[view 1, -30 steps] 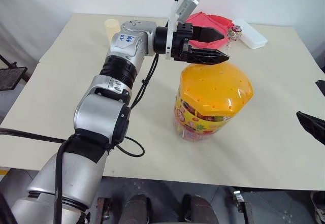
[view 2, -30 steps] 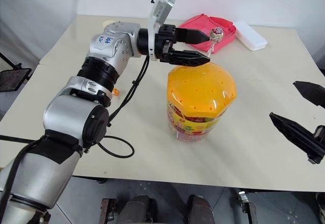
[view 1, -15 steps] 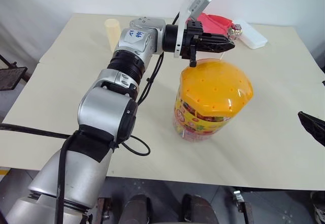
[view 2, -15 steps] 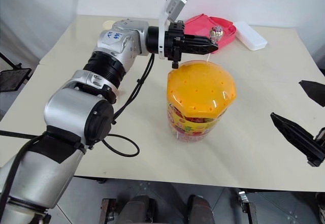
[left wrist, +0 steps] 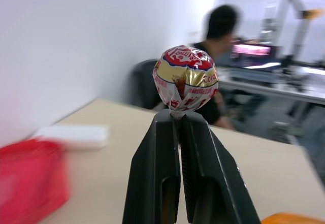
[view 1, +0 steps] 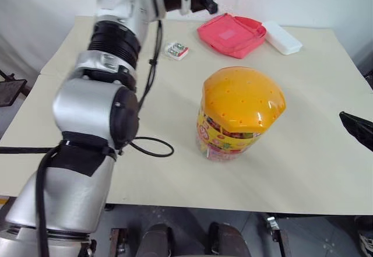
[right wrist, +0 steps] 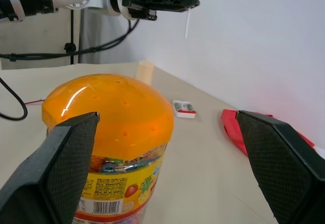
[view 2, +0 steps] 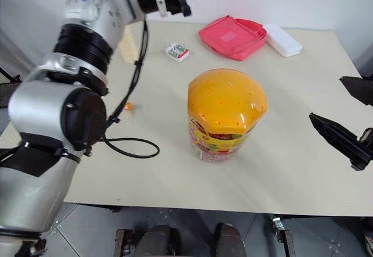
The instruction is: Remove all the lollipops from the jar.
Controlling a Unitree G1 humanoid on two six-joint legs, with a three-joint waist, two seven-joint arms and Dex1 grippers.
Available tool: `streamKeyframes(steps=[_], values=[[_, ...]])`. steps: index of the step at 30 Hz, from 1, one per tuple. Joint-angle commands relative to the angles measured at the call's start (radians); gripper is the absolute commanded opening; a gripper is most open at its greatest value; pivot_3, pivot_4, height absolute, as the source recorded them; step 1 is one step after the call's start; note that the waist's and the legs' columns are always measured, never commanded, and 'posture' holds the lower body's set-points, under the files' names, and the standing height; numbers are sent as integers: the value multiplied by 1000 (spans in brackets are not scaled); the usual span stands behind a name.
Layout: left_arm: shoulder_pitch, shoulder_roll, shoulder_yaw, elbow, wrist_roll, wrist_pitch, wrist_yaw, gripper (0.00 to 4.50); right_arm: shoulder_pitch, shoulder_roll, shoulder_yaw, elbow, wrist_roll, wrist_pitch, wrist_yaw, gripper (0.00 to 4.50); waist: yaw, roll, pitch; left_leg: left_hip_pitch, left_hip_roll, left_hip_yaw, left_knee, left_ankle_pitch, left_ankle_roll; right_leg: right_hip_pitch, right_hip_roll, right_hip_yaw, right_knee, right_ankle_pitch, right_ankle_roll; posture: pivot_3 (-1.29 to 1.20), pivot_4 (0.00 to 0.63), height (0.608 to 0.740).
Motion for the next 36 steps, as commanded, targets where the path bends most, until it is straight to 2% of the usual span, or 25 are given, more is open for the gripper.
streamKeyframes(steps=[1, 6, 13, 19, 23, 26, 32, 36], values=[[32, 93, -41, -66, 59, 74, 44, 27, -65, -39, 43, 48, -15, -21, 35, 4500, -5, 0, 0, 0, 0, 0, 0, 0, 0, 0, 0, 0, 0, 0, 0, 0, 150, 740], [151, 233, -166, -105, 209, 239, 145, 27, -189, -69, 154, 142, -57, -27, 84, 4500, -11, 0, 0, 0, 0, 0, 0, 0, 0, 0, 0, 0, 0, 0, 0, 0, 150, 740], [295, 398, -227, -91, 335, 527, 375, 27, -310, -71, 259, 223, -98, -24, 136, 4500, -11, 0, 0, -1, 0, -1, 0, 0, 0, -1, 0, 0, 1, 0, 0, 0, 150, 740], [405, 489, -273, -86, 399, 653, 432, 27, -359, -65, 302, 253, -121, -23, 157, 4500, -9, -1, 0, -1, 0, -1, 0, 0, 0, -1, 0, -1, 1, 0, 0, 0, 150, 740], [441, 510, -272, -106, 400, 725, 437, 27, -371, -62, 311, 257, -127, -19, 160, 4500, -8, -1, 0, -1, 0, -1, 0, 0, 0, -1, 0, -1, 1, 0, 0, 0, 150, 740], [458, 520, -250, -131, 382, 763, 445, 712, -376, -66, 316, 261, -129, -17, 163, 4500, -8, -1, 0, -1, 0, -1, 0, 0, 0, -1, 0, 0, 1, 0, 0, 0, 150, 740], [470, 555, -248, -258, 370, 871, 414, 2598, -394, -78, 319, 277, -136, -5, 176, 4500, -12, -1, 0, -1, 0, -1, 0, 0, 0, -1, 0, 0, 1, 0, 0, 0, 150, 740], [512, 620, -291, -491, 338, 1030, 332, 3875, -417, -93, 328, 307, -147, 2, 199, 4500, -14, -1, 0, -1, 0, -1, 0, 0, 0, -1, 0, 0, 2, 0, 0, 0, 150, 740]])
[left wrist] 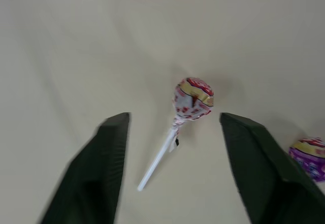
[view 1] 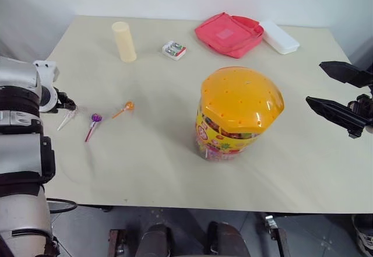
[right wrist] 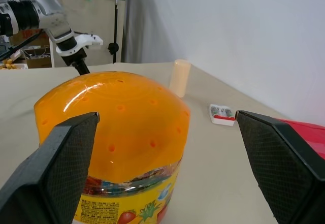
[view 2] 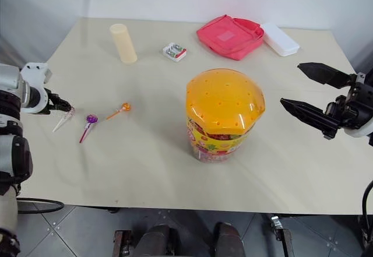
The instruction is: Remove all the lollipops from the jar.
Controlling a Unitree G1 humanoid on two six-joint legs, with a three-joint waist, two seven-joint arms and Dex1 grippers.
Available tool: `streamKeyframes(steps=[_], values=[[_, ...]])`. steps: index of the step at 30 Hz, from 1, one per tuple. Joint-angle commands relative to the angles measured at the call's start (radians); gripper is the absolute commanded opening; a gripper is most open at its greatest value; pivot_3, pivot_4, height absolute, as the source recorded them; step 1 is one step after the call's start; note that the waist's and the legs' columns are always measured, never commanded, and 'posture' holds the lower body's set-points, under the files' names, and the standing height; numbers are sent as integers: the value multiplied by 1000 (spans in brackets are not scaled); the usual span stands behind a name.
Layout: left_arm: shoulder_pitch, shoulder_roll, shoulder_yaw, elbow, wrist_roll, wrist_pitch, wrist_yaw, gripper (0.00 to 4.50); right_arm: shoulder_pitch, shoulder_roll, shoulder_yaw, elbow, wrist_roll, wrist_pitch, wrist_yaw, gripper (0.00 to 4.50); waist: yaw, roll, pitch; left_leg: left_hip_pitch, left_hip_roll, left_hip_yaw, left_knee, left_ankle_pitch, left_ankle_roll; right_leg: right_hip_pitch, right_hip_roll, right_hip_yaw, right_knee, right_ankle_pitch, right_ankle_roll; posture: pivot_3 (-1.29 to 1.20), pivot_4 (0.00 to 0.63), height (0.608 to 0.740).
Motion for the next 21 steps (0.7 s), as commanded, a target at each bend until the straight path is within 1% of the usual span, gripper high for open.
streamKeyframes(steps=[1, 2, 3, 5, 7, 8, 10, 14, 16, 20, 21], values=[[34, 89, -27, -258, -50, 152, -83, 4200, -37, -36, -5, 30, -8, -2, 27, 4500, -1, 0, 0, 0, 0, 0, 0, 0, 0, 0, 0, 0, 0, 0, 0, 0, 150, 740], [62, 120, -25, -361, -79, 172, -116, 4478, -51, -40, 5, 46, -15, -3, 36, 4500, -3, 0, 0, 0, 0, 0, 0, 0, 0, 0, 0, 0, 0, 0, 0, 0, 150, 740], [118, 146, 5, -497, -128, 95, -180, 4478, -66, -42, 18, 63, -23, -5, 46, 4500, -5, 0, 0, 0, 0, 0, 0, 0, 0, 0, 0, 0, 0, 0, 0, 0, 150, 740], [211, 140, 134, -704, -252, -12, -271, 4478, -93, -43, 47, 97, -40, -10, 69, 4500, -4, 0, 0, 0, 1, 0, 0, 0, 0, 0, 0, 1, 0, 0, 0, 0, 150, 740], [309, 111, 255, -832, -353, -126, -337, 4478, -116, -37, 77, 130, -61, -20, 95, 4500, 2, 0, 0, 0, 2, -1, 2, 0, 0, 0, 0, 1, 0, 0, 0, 0, 150, 740], [388, 86, 322, -902, -401, -234, -380, 4478, -124, -33, 94, 149, -74, -23, 109, 4500, 3, 1, 0, 0, 2, -1, 2, 0, 0, 0, 0, 2, 0, 0, 0, 0, 150, 740], [518, 40, 428, -1014, -493, -372, -454, 4478, -126, -30, 123, 186, -104, -40, 147, 4500, 1, 1, -1, 0, 2, -1, 3, 0, 0, 1, 0, 3, 1, 0, 0, 0, 150, 740], [734, -26, 530, -1159, -630, -549, -572, 4478, -97, -45, 179, 261, -184, -97, 249, 4500, -2, 1, -1, 0, 2, 0, 2, 0, 0, 0, 0, 2, 0, 0, 0, 0, 150, 740], [829, -44, 565, -1206, -692, -533, -576, 4478, -89, -50, 197, 303, -217, -121, 284, 4500, -3, 1, -1, 0, 2, 1, 2, 0, 0, 0, 0, 3, 0, 0, 0, 0, 150, 740], [1009, -72, 592, -1239, -740, -570, -577, 4478, -80, -60, 216, 400, -272, -169, 346, 4500, 2, 1, -1, 1, 2, 1, 2, 0, 0, 1, 0, 3, 0, 0, 0, 0, 150, 740], [1043, -90, 596, -1250, -726, -610, -555, 4478, -74, -62, 221, 415, -282, -179, 364, 4500, 4, 1, -1, 1, 2, 1, 2, 0, 0, 1, 0, 3, 0, 0, 0, 0, 150, 740]])
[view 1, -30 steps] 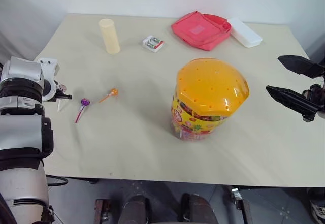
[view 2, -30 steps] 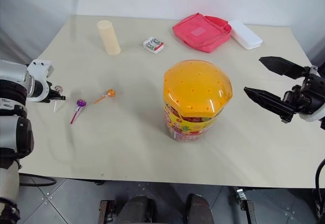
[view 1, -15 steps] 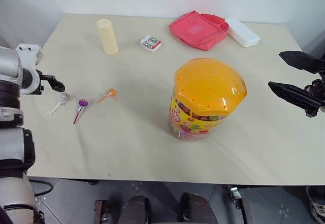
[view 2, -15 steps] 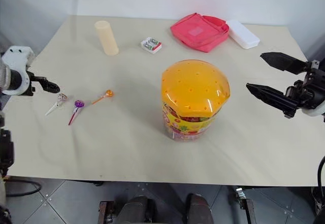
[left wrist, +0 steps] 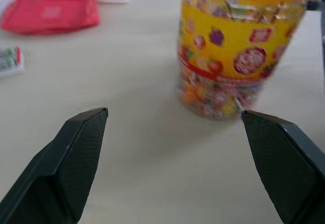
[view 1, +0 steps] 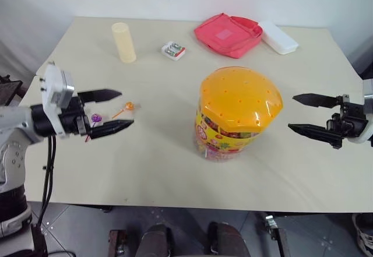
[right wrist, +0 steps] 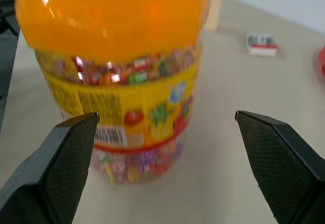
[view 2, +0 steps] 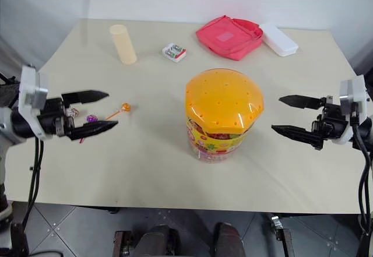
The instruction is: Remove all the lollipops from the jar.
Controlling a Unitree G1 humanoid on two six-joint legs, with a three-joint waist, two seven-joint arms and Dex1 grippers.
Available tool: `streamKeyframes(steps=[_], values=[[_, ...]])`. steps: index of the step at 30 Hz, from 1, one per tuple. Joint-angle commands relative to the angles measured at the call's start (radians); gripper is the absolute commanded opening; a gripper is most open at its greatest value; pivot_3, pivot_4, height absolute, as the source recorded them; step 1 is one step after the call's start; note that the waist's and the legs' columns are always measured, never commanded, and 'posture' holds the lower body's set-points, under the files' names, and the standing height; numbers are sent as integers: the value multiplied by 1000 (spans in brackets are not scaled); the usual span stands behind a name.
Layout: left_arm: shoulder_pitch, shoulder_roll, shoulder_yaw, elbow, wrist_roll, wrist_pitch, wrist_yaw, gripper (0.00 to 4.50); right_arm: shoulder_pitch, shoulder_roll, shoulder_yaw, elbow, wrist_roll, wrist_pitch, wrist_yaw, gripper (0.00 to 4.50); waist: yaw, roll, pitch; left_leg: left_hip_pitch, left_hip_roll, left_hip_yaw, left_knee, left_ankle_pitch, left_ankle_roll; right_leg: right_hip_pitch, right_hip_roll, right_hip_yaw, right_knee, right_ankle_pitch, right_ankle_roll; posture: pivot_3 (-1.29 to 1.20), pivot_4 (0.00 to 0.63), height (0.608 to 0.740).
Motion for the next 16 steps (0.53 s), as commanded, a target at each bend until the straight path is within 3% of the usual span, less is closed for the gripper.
streamKeyframes(steps=[1, 9, 13, 16], values=[[98, -45, 36, -53, 16, -130, 53, 4478, 13, -31, -6, 51, -36, -51, 69, 4500, 4, 0, 0, 0, 0, 0, 0, 0, 0, 0, 0, 0, 0, 0, 0, 0, 150, 740], [321, -75, 36, -124, -71, -58, 120, 4478, 85, 1, -12, 31, -48, -40, 49, 4500, 2, 0, 0, 1, 1, -1, 0, 0, 0, 1, 0, 0, -1, 0, 0, 0, 150, 740], [433, -78, 13, -152, -75, -163, 36, 4478, 148, 11, -23, -20, -42, -25, 30, 4500, 3, 2, -1, 1, 1, -1, 0, 0, 0, 2, 0, 0, -1, 0, 0, 0, 150, 740], [429, -67, -8, -155, -110, -154, 33, 4478, 176, 21, -29, -38, -43, -22, 6, 4500, 6, 2, -1, 1, 1, -1, 0, 0, 0, 2, 0, 0, -1, 0, 0, 0, 150, 740]])
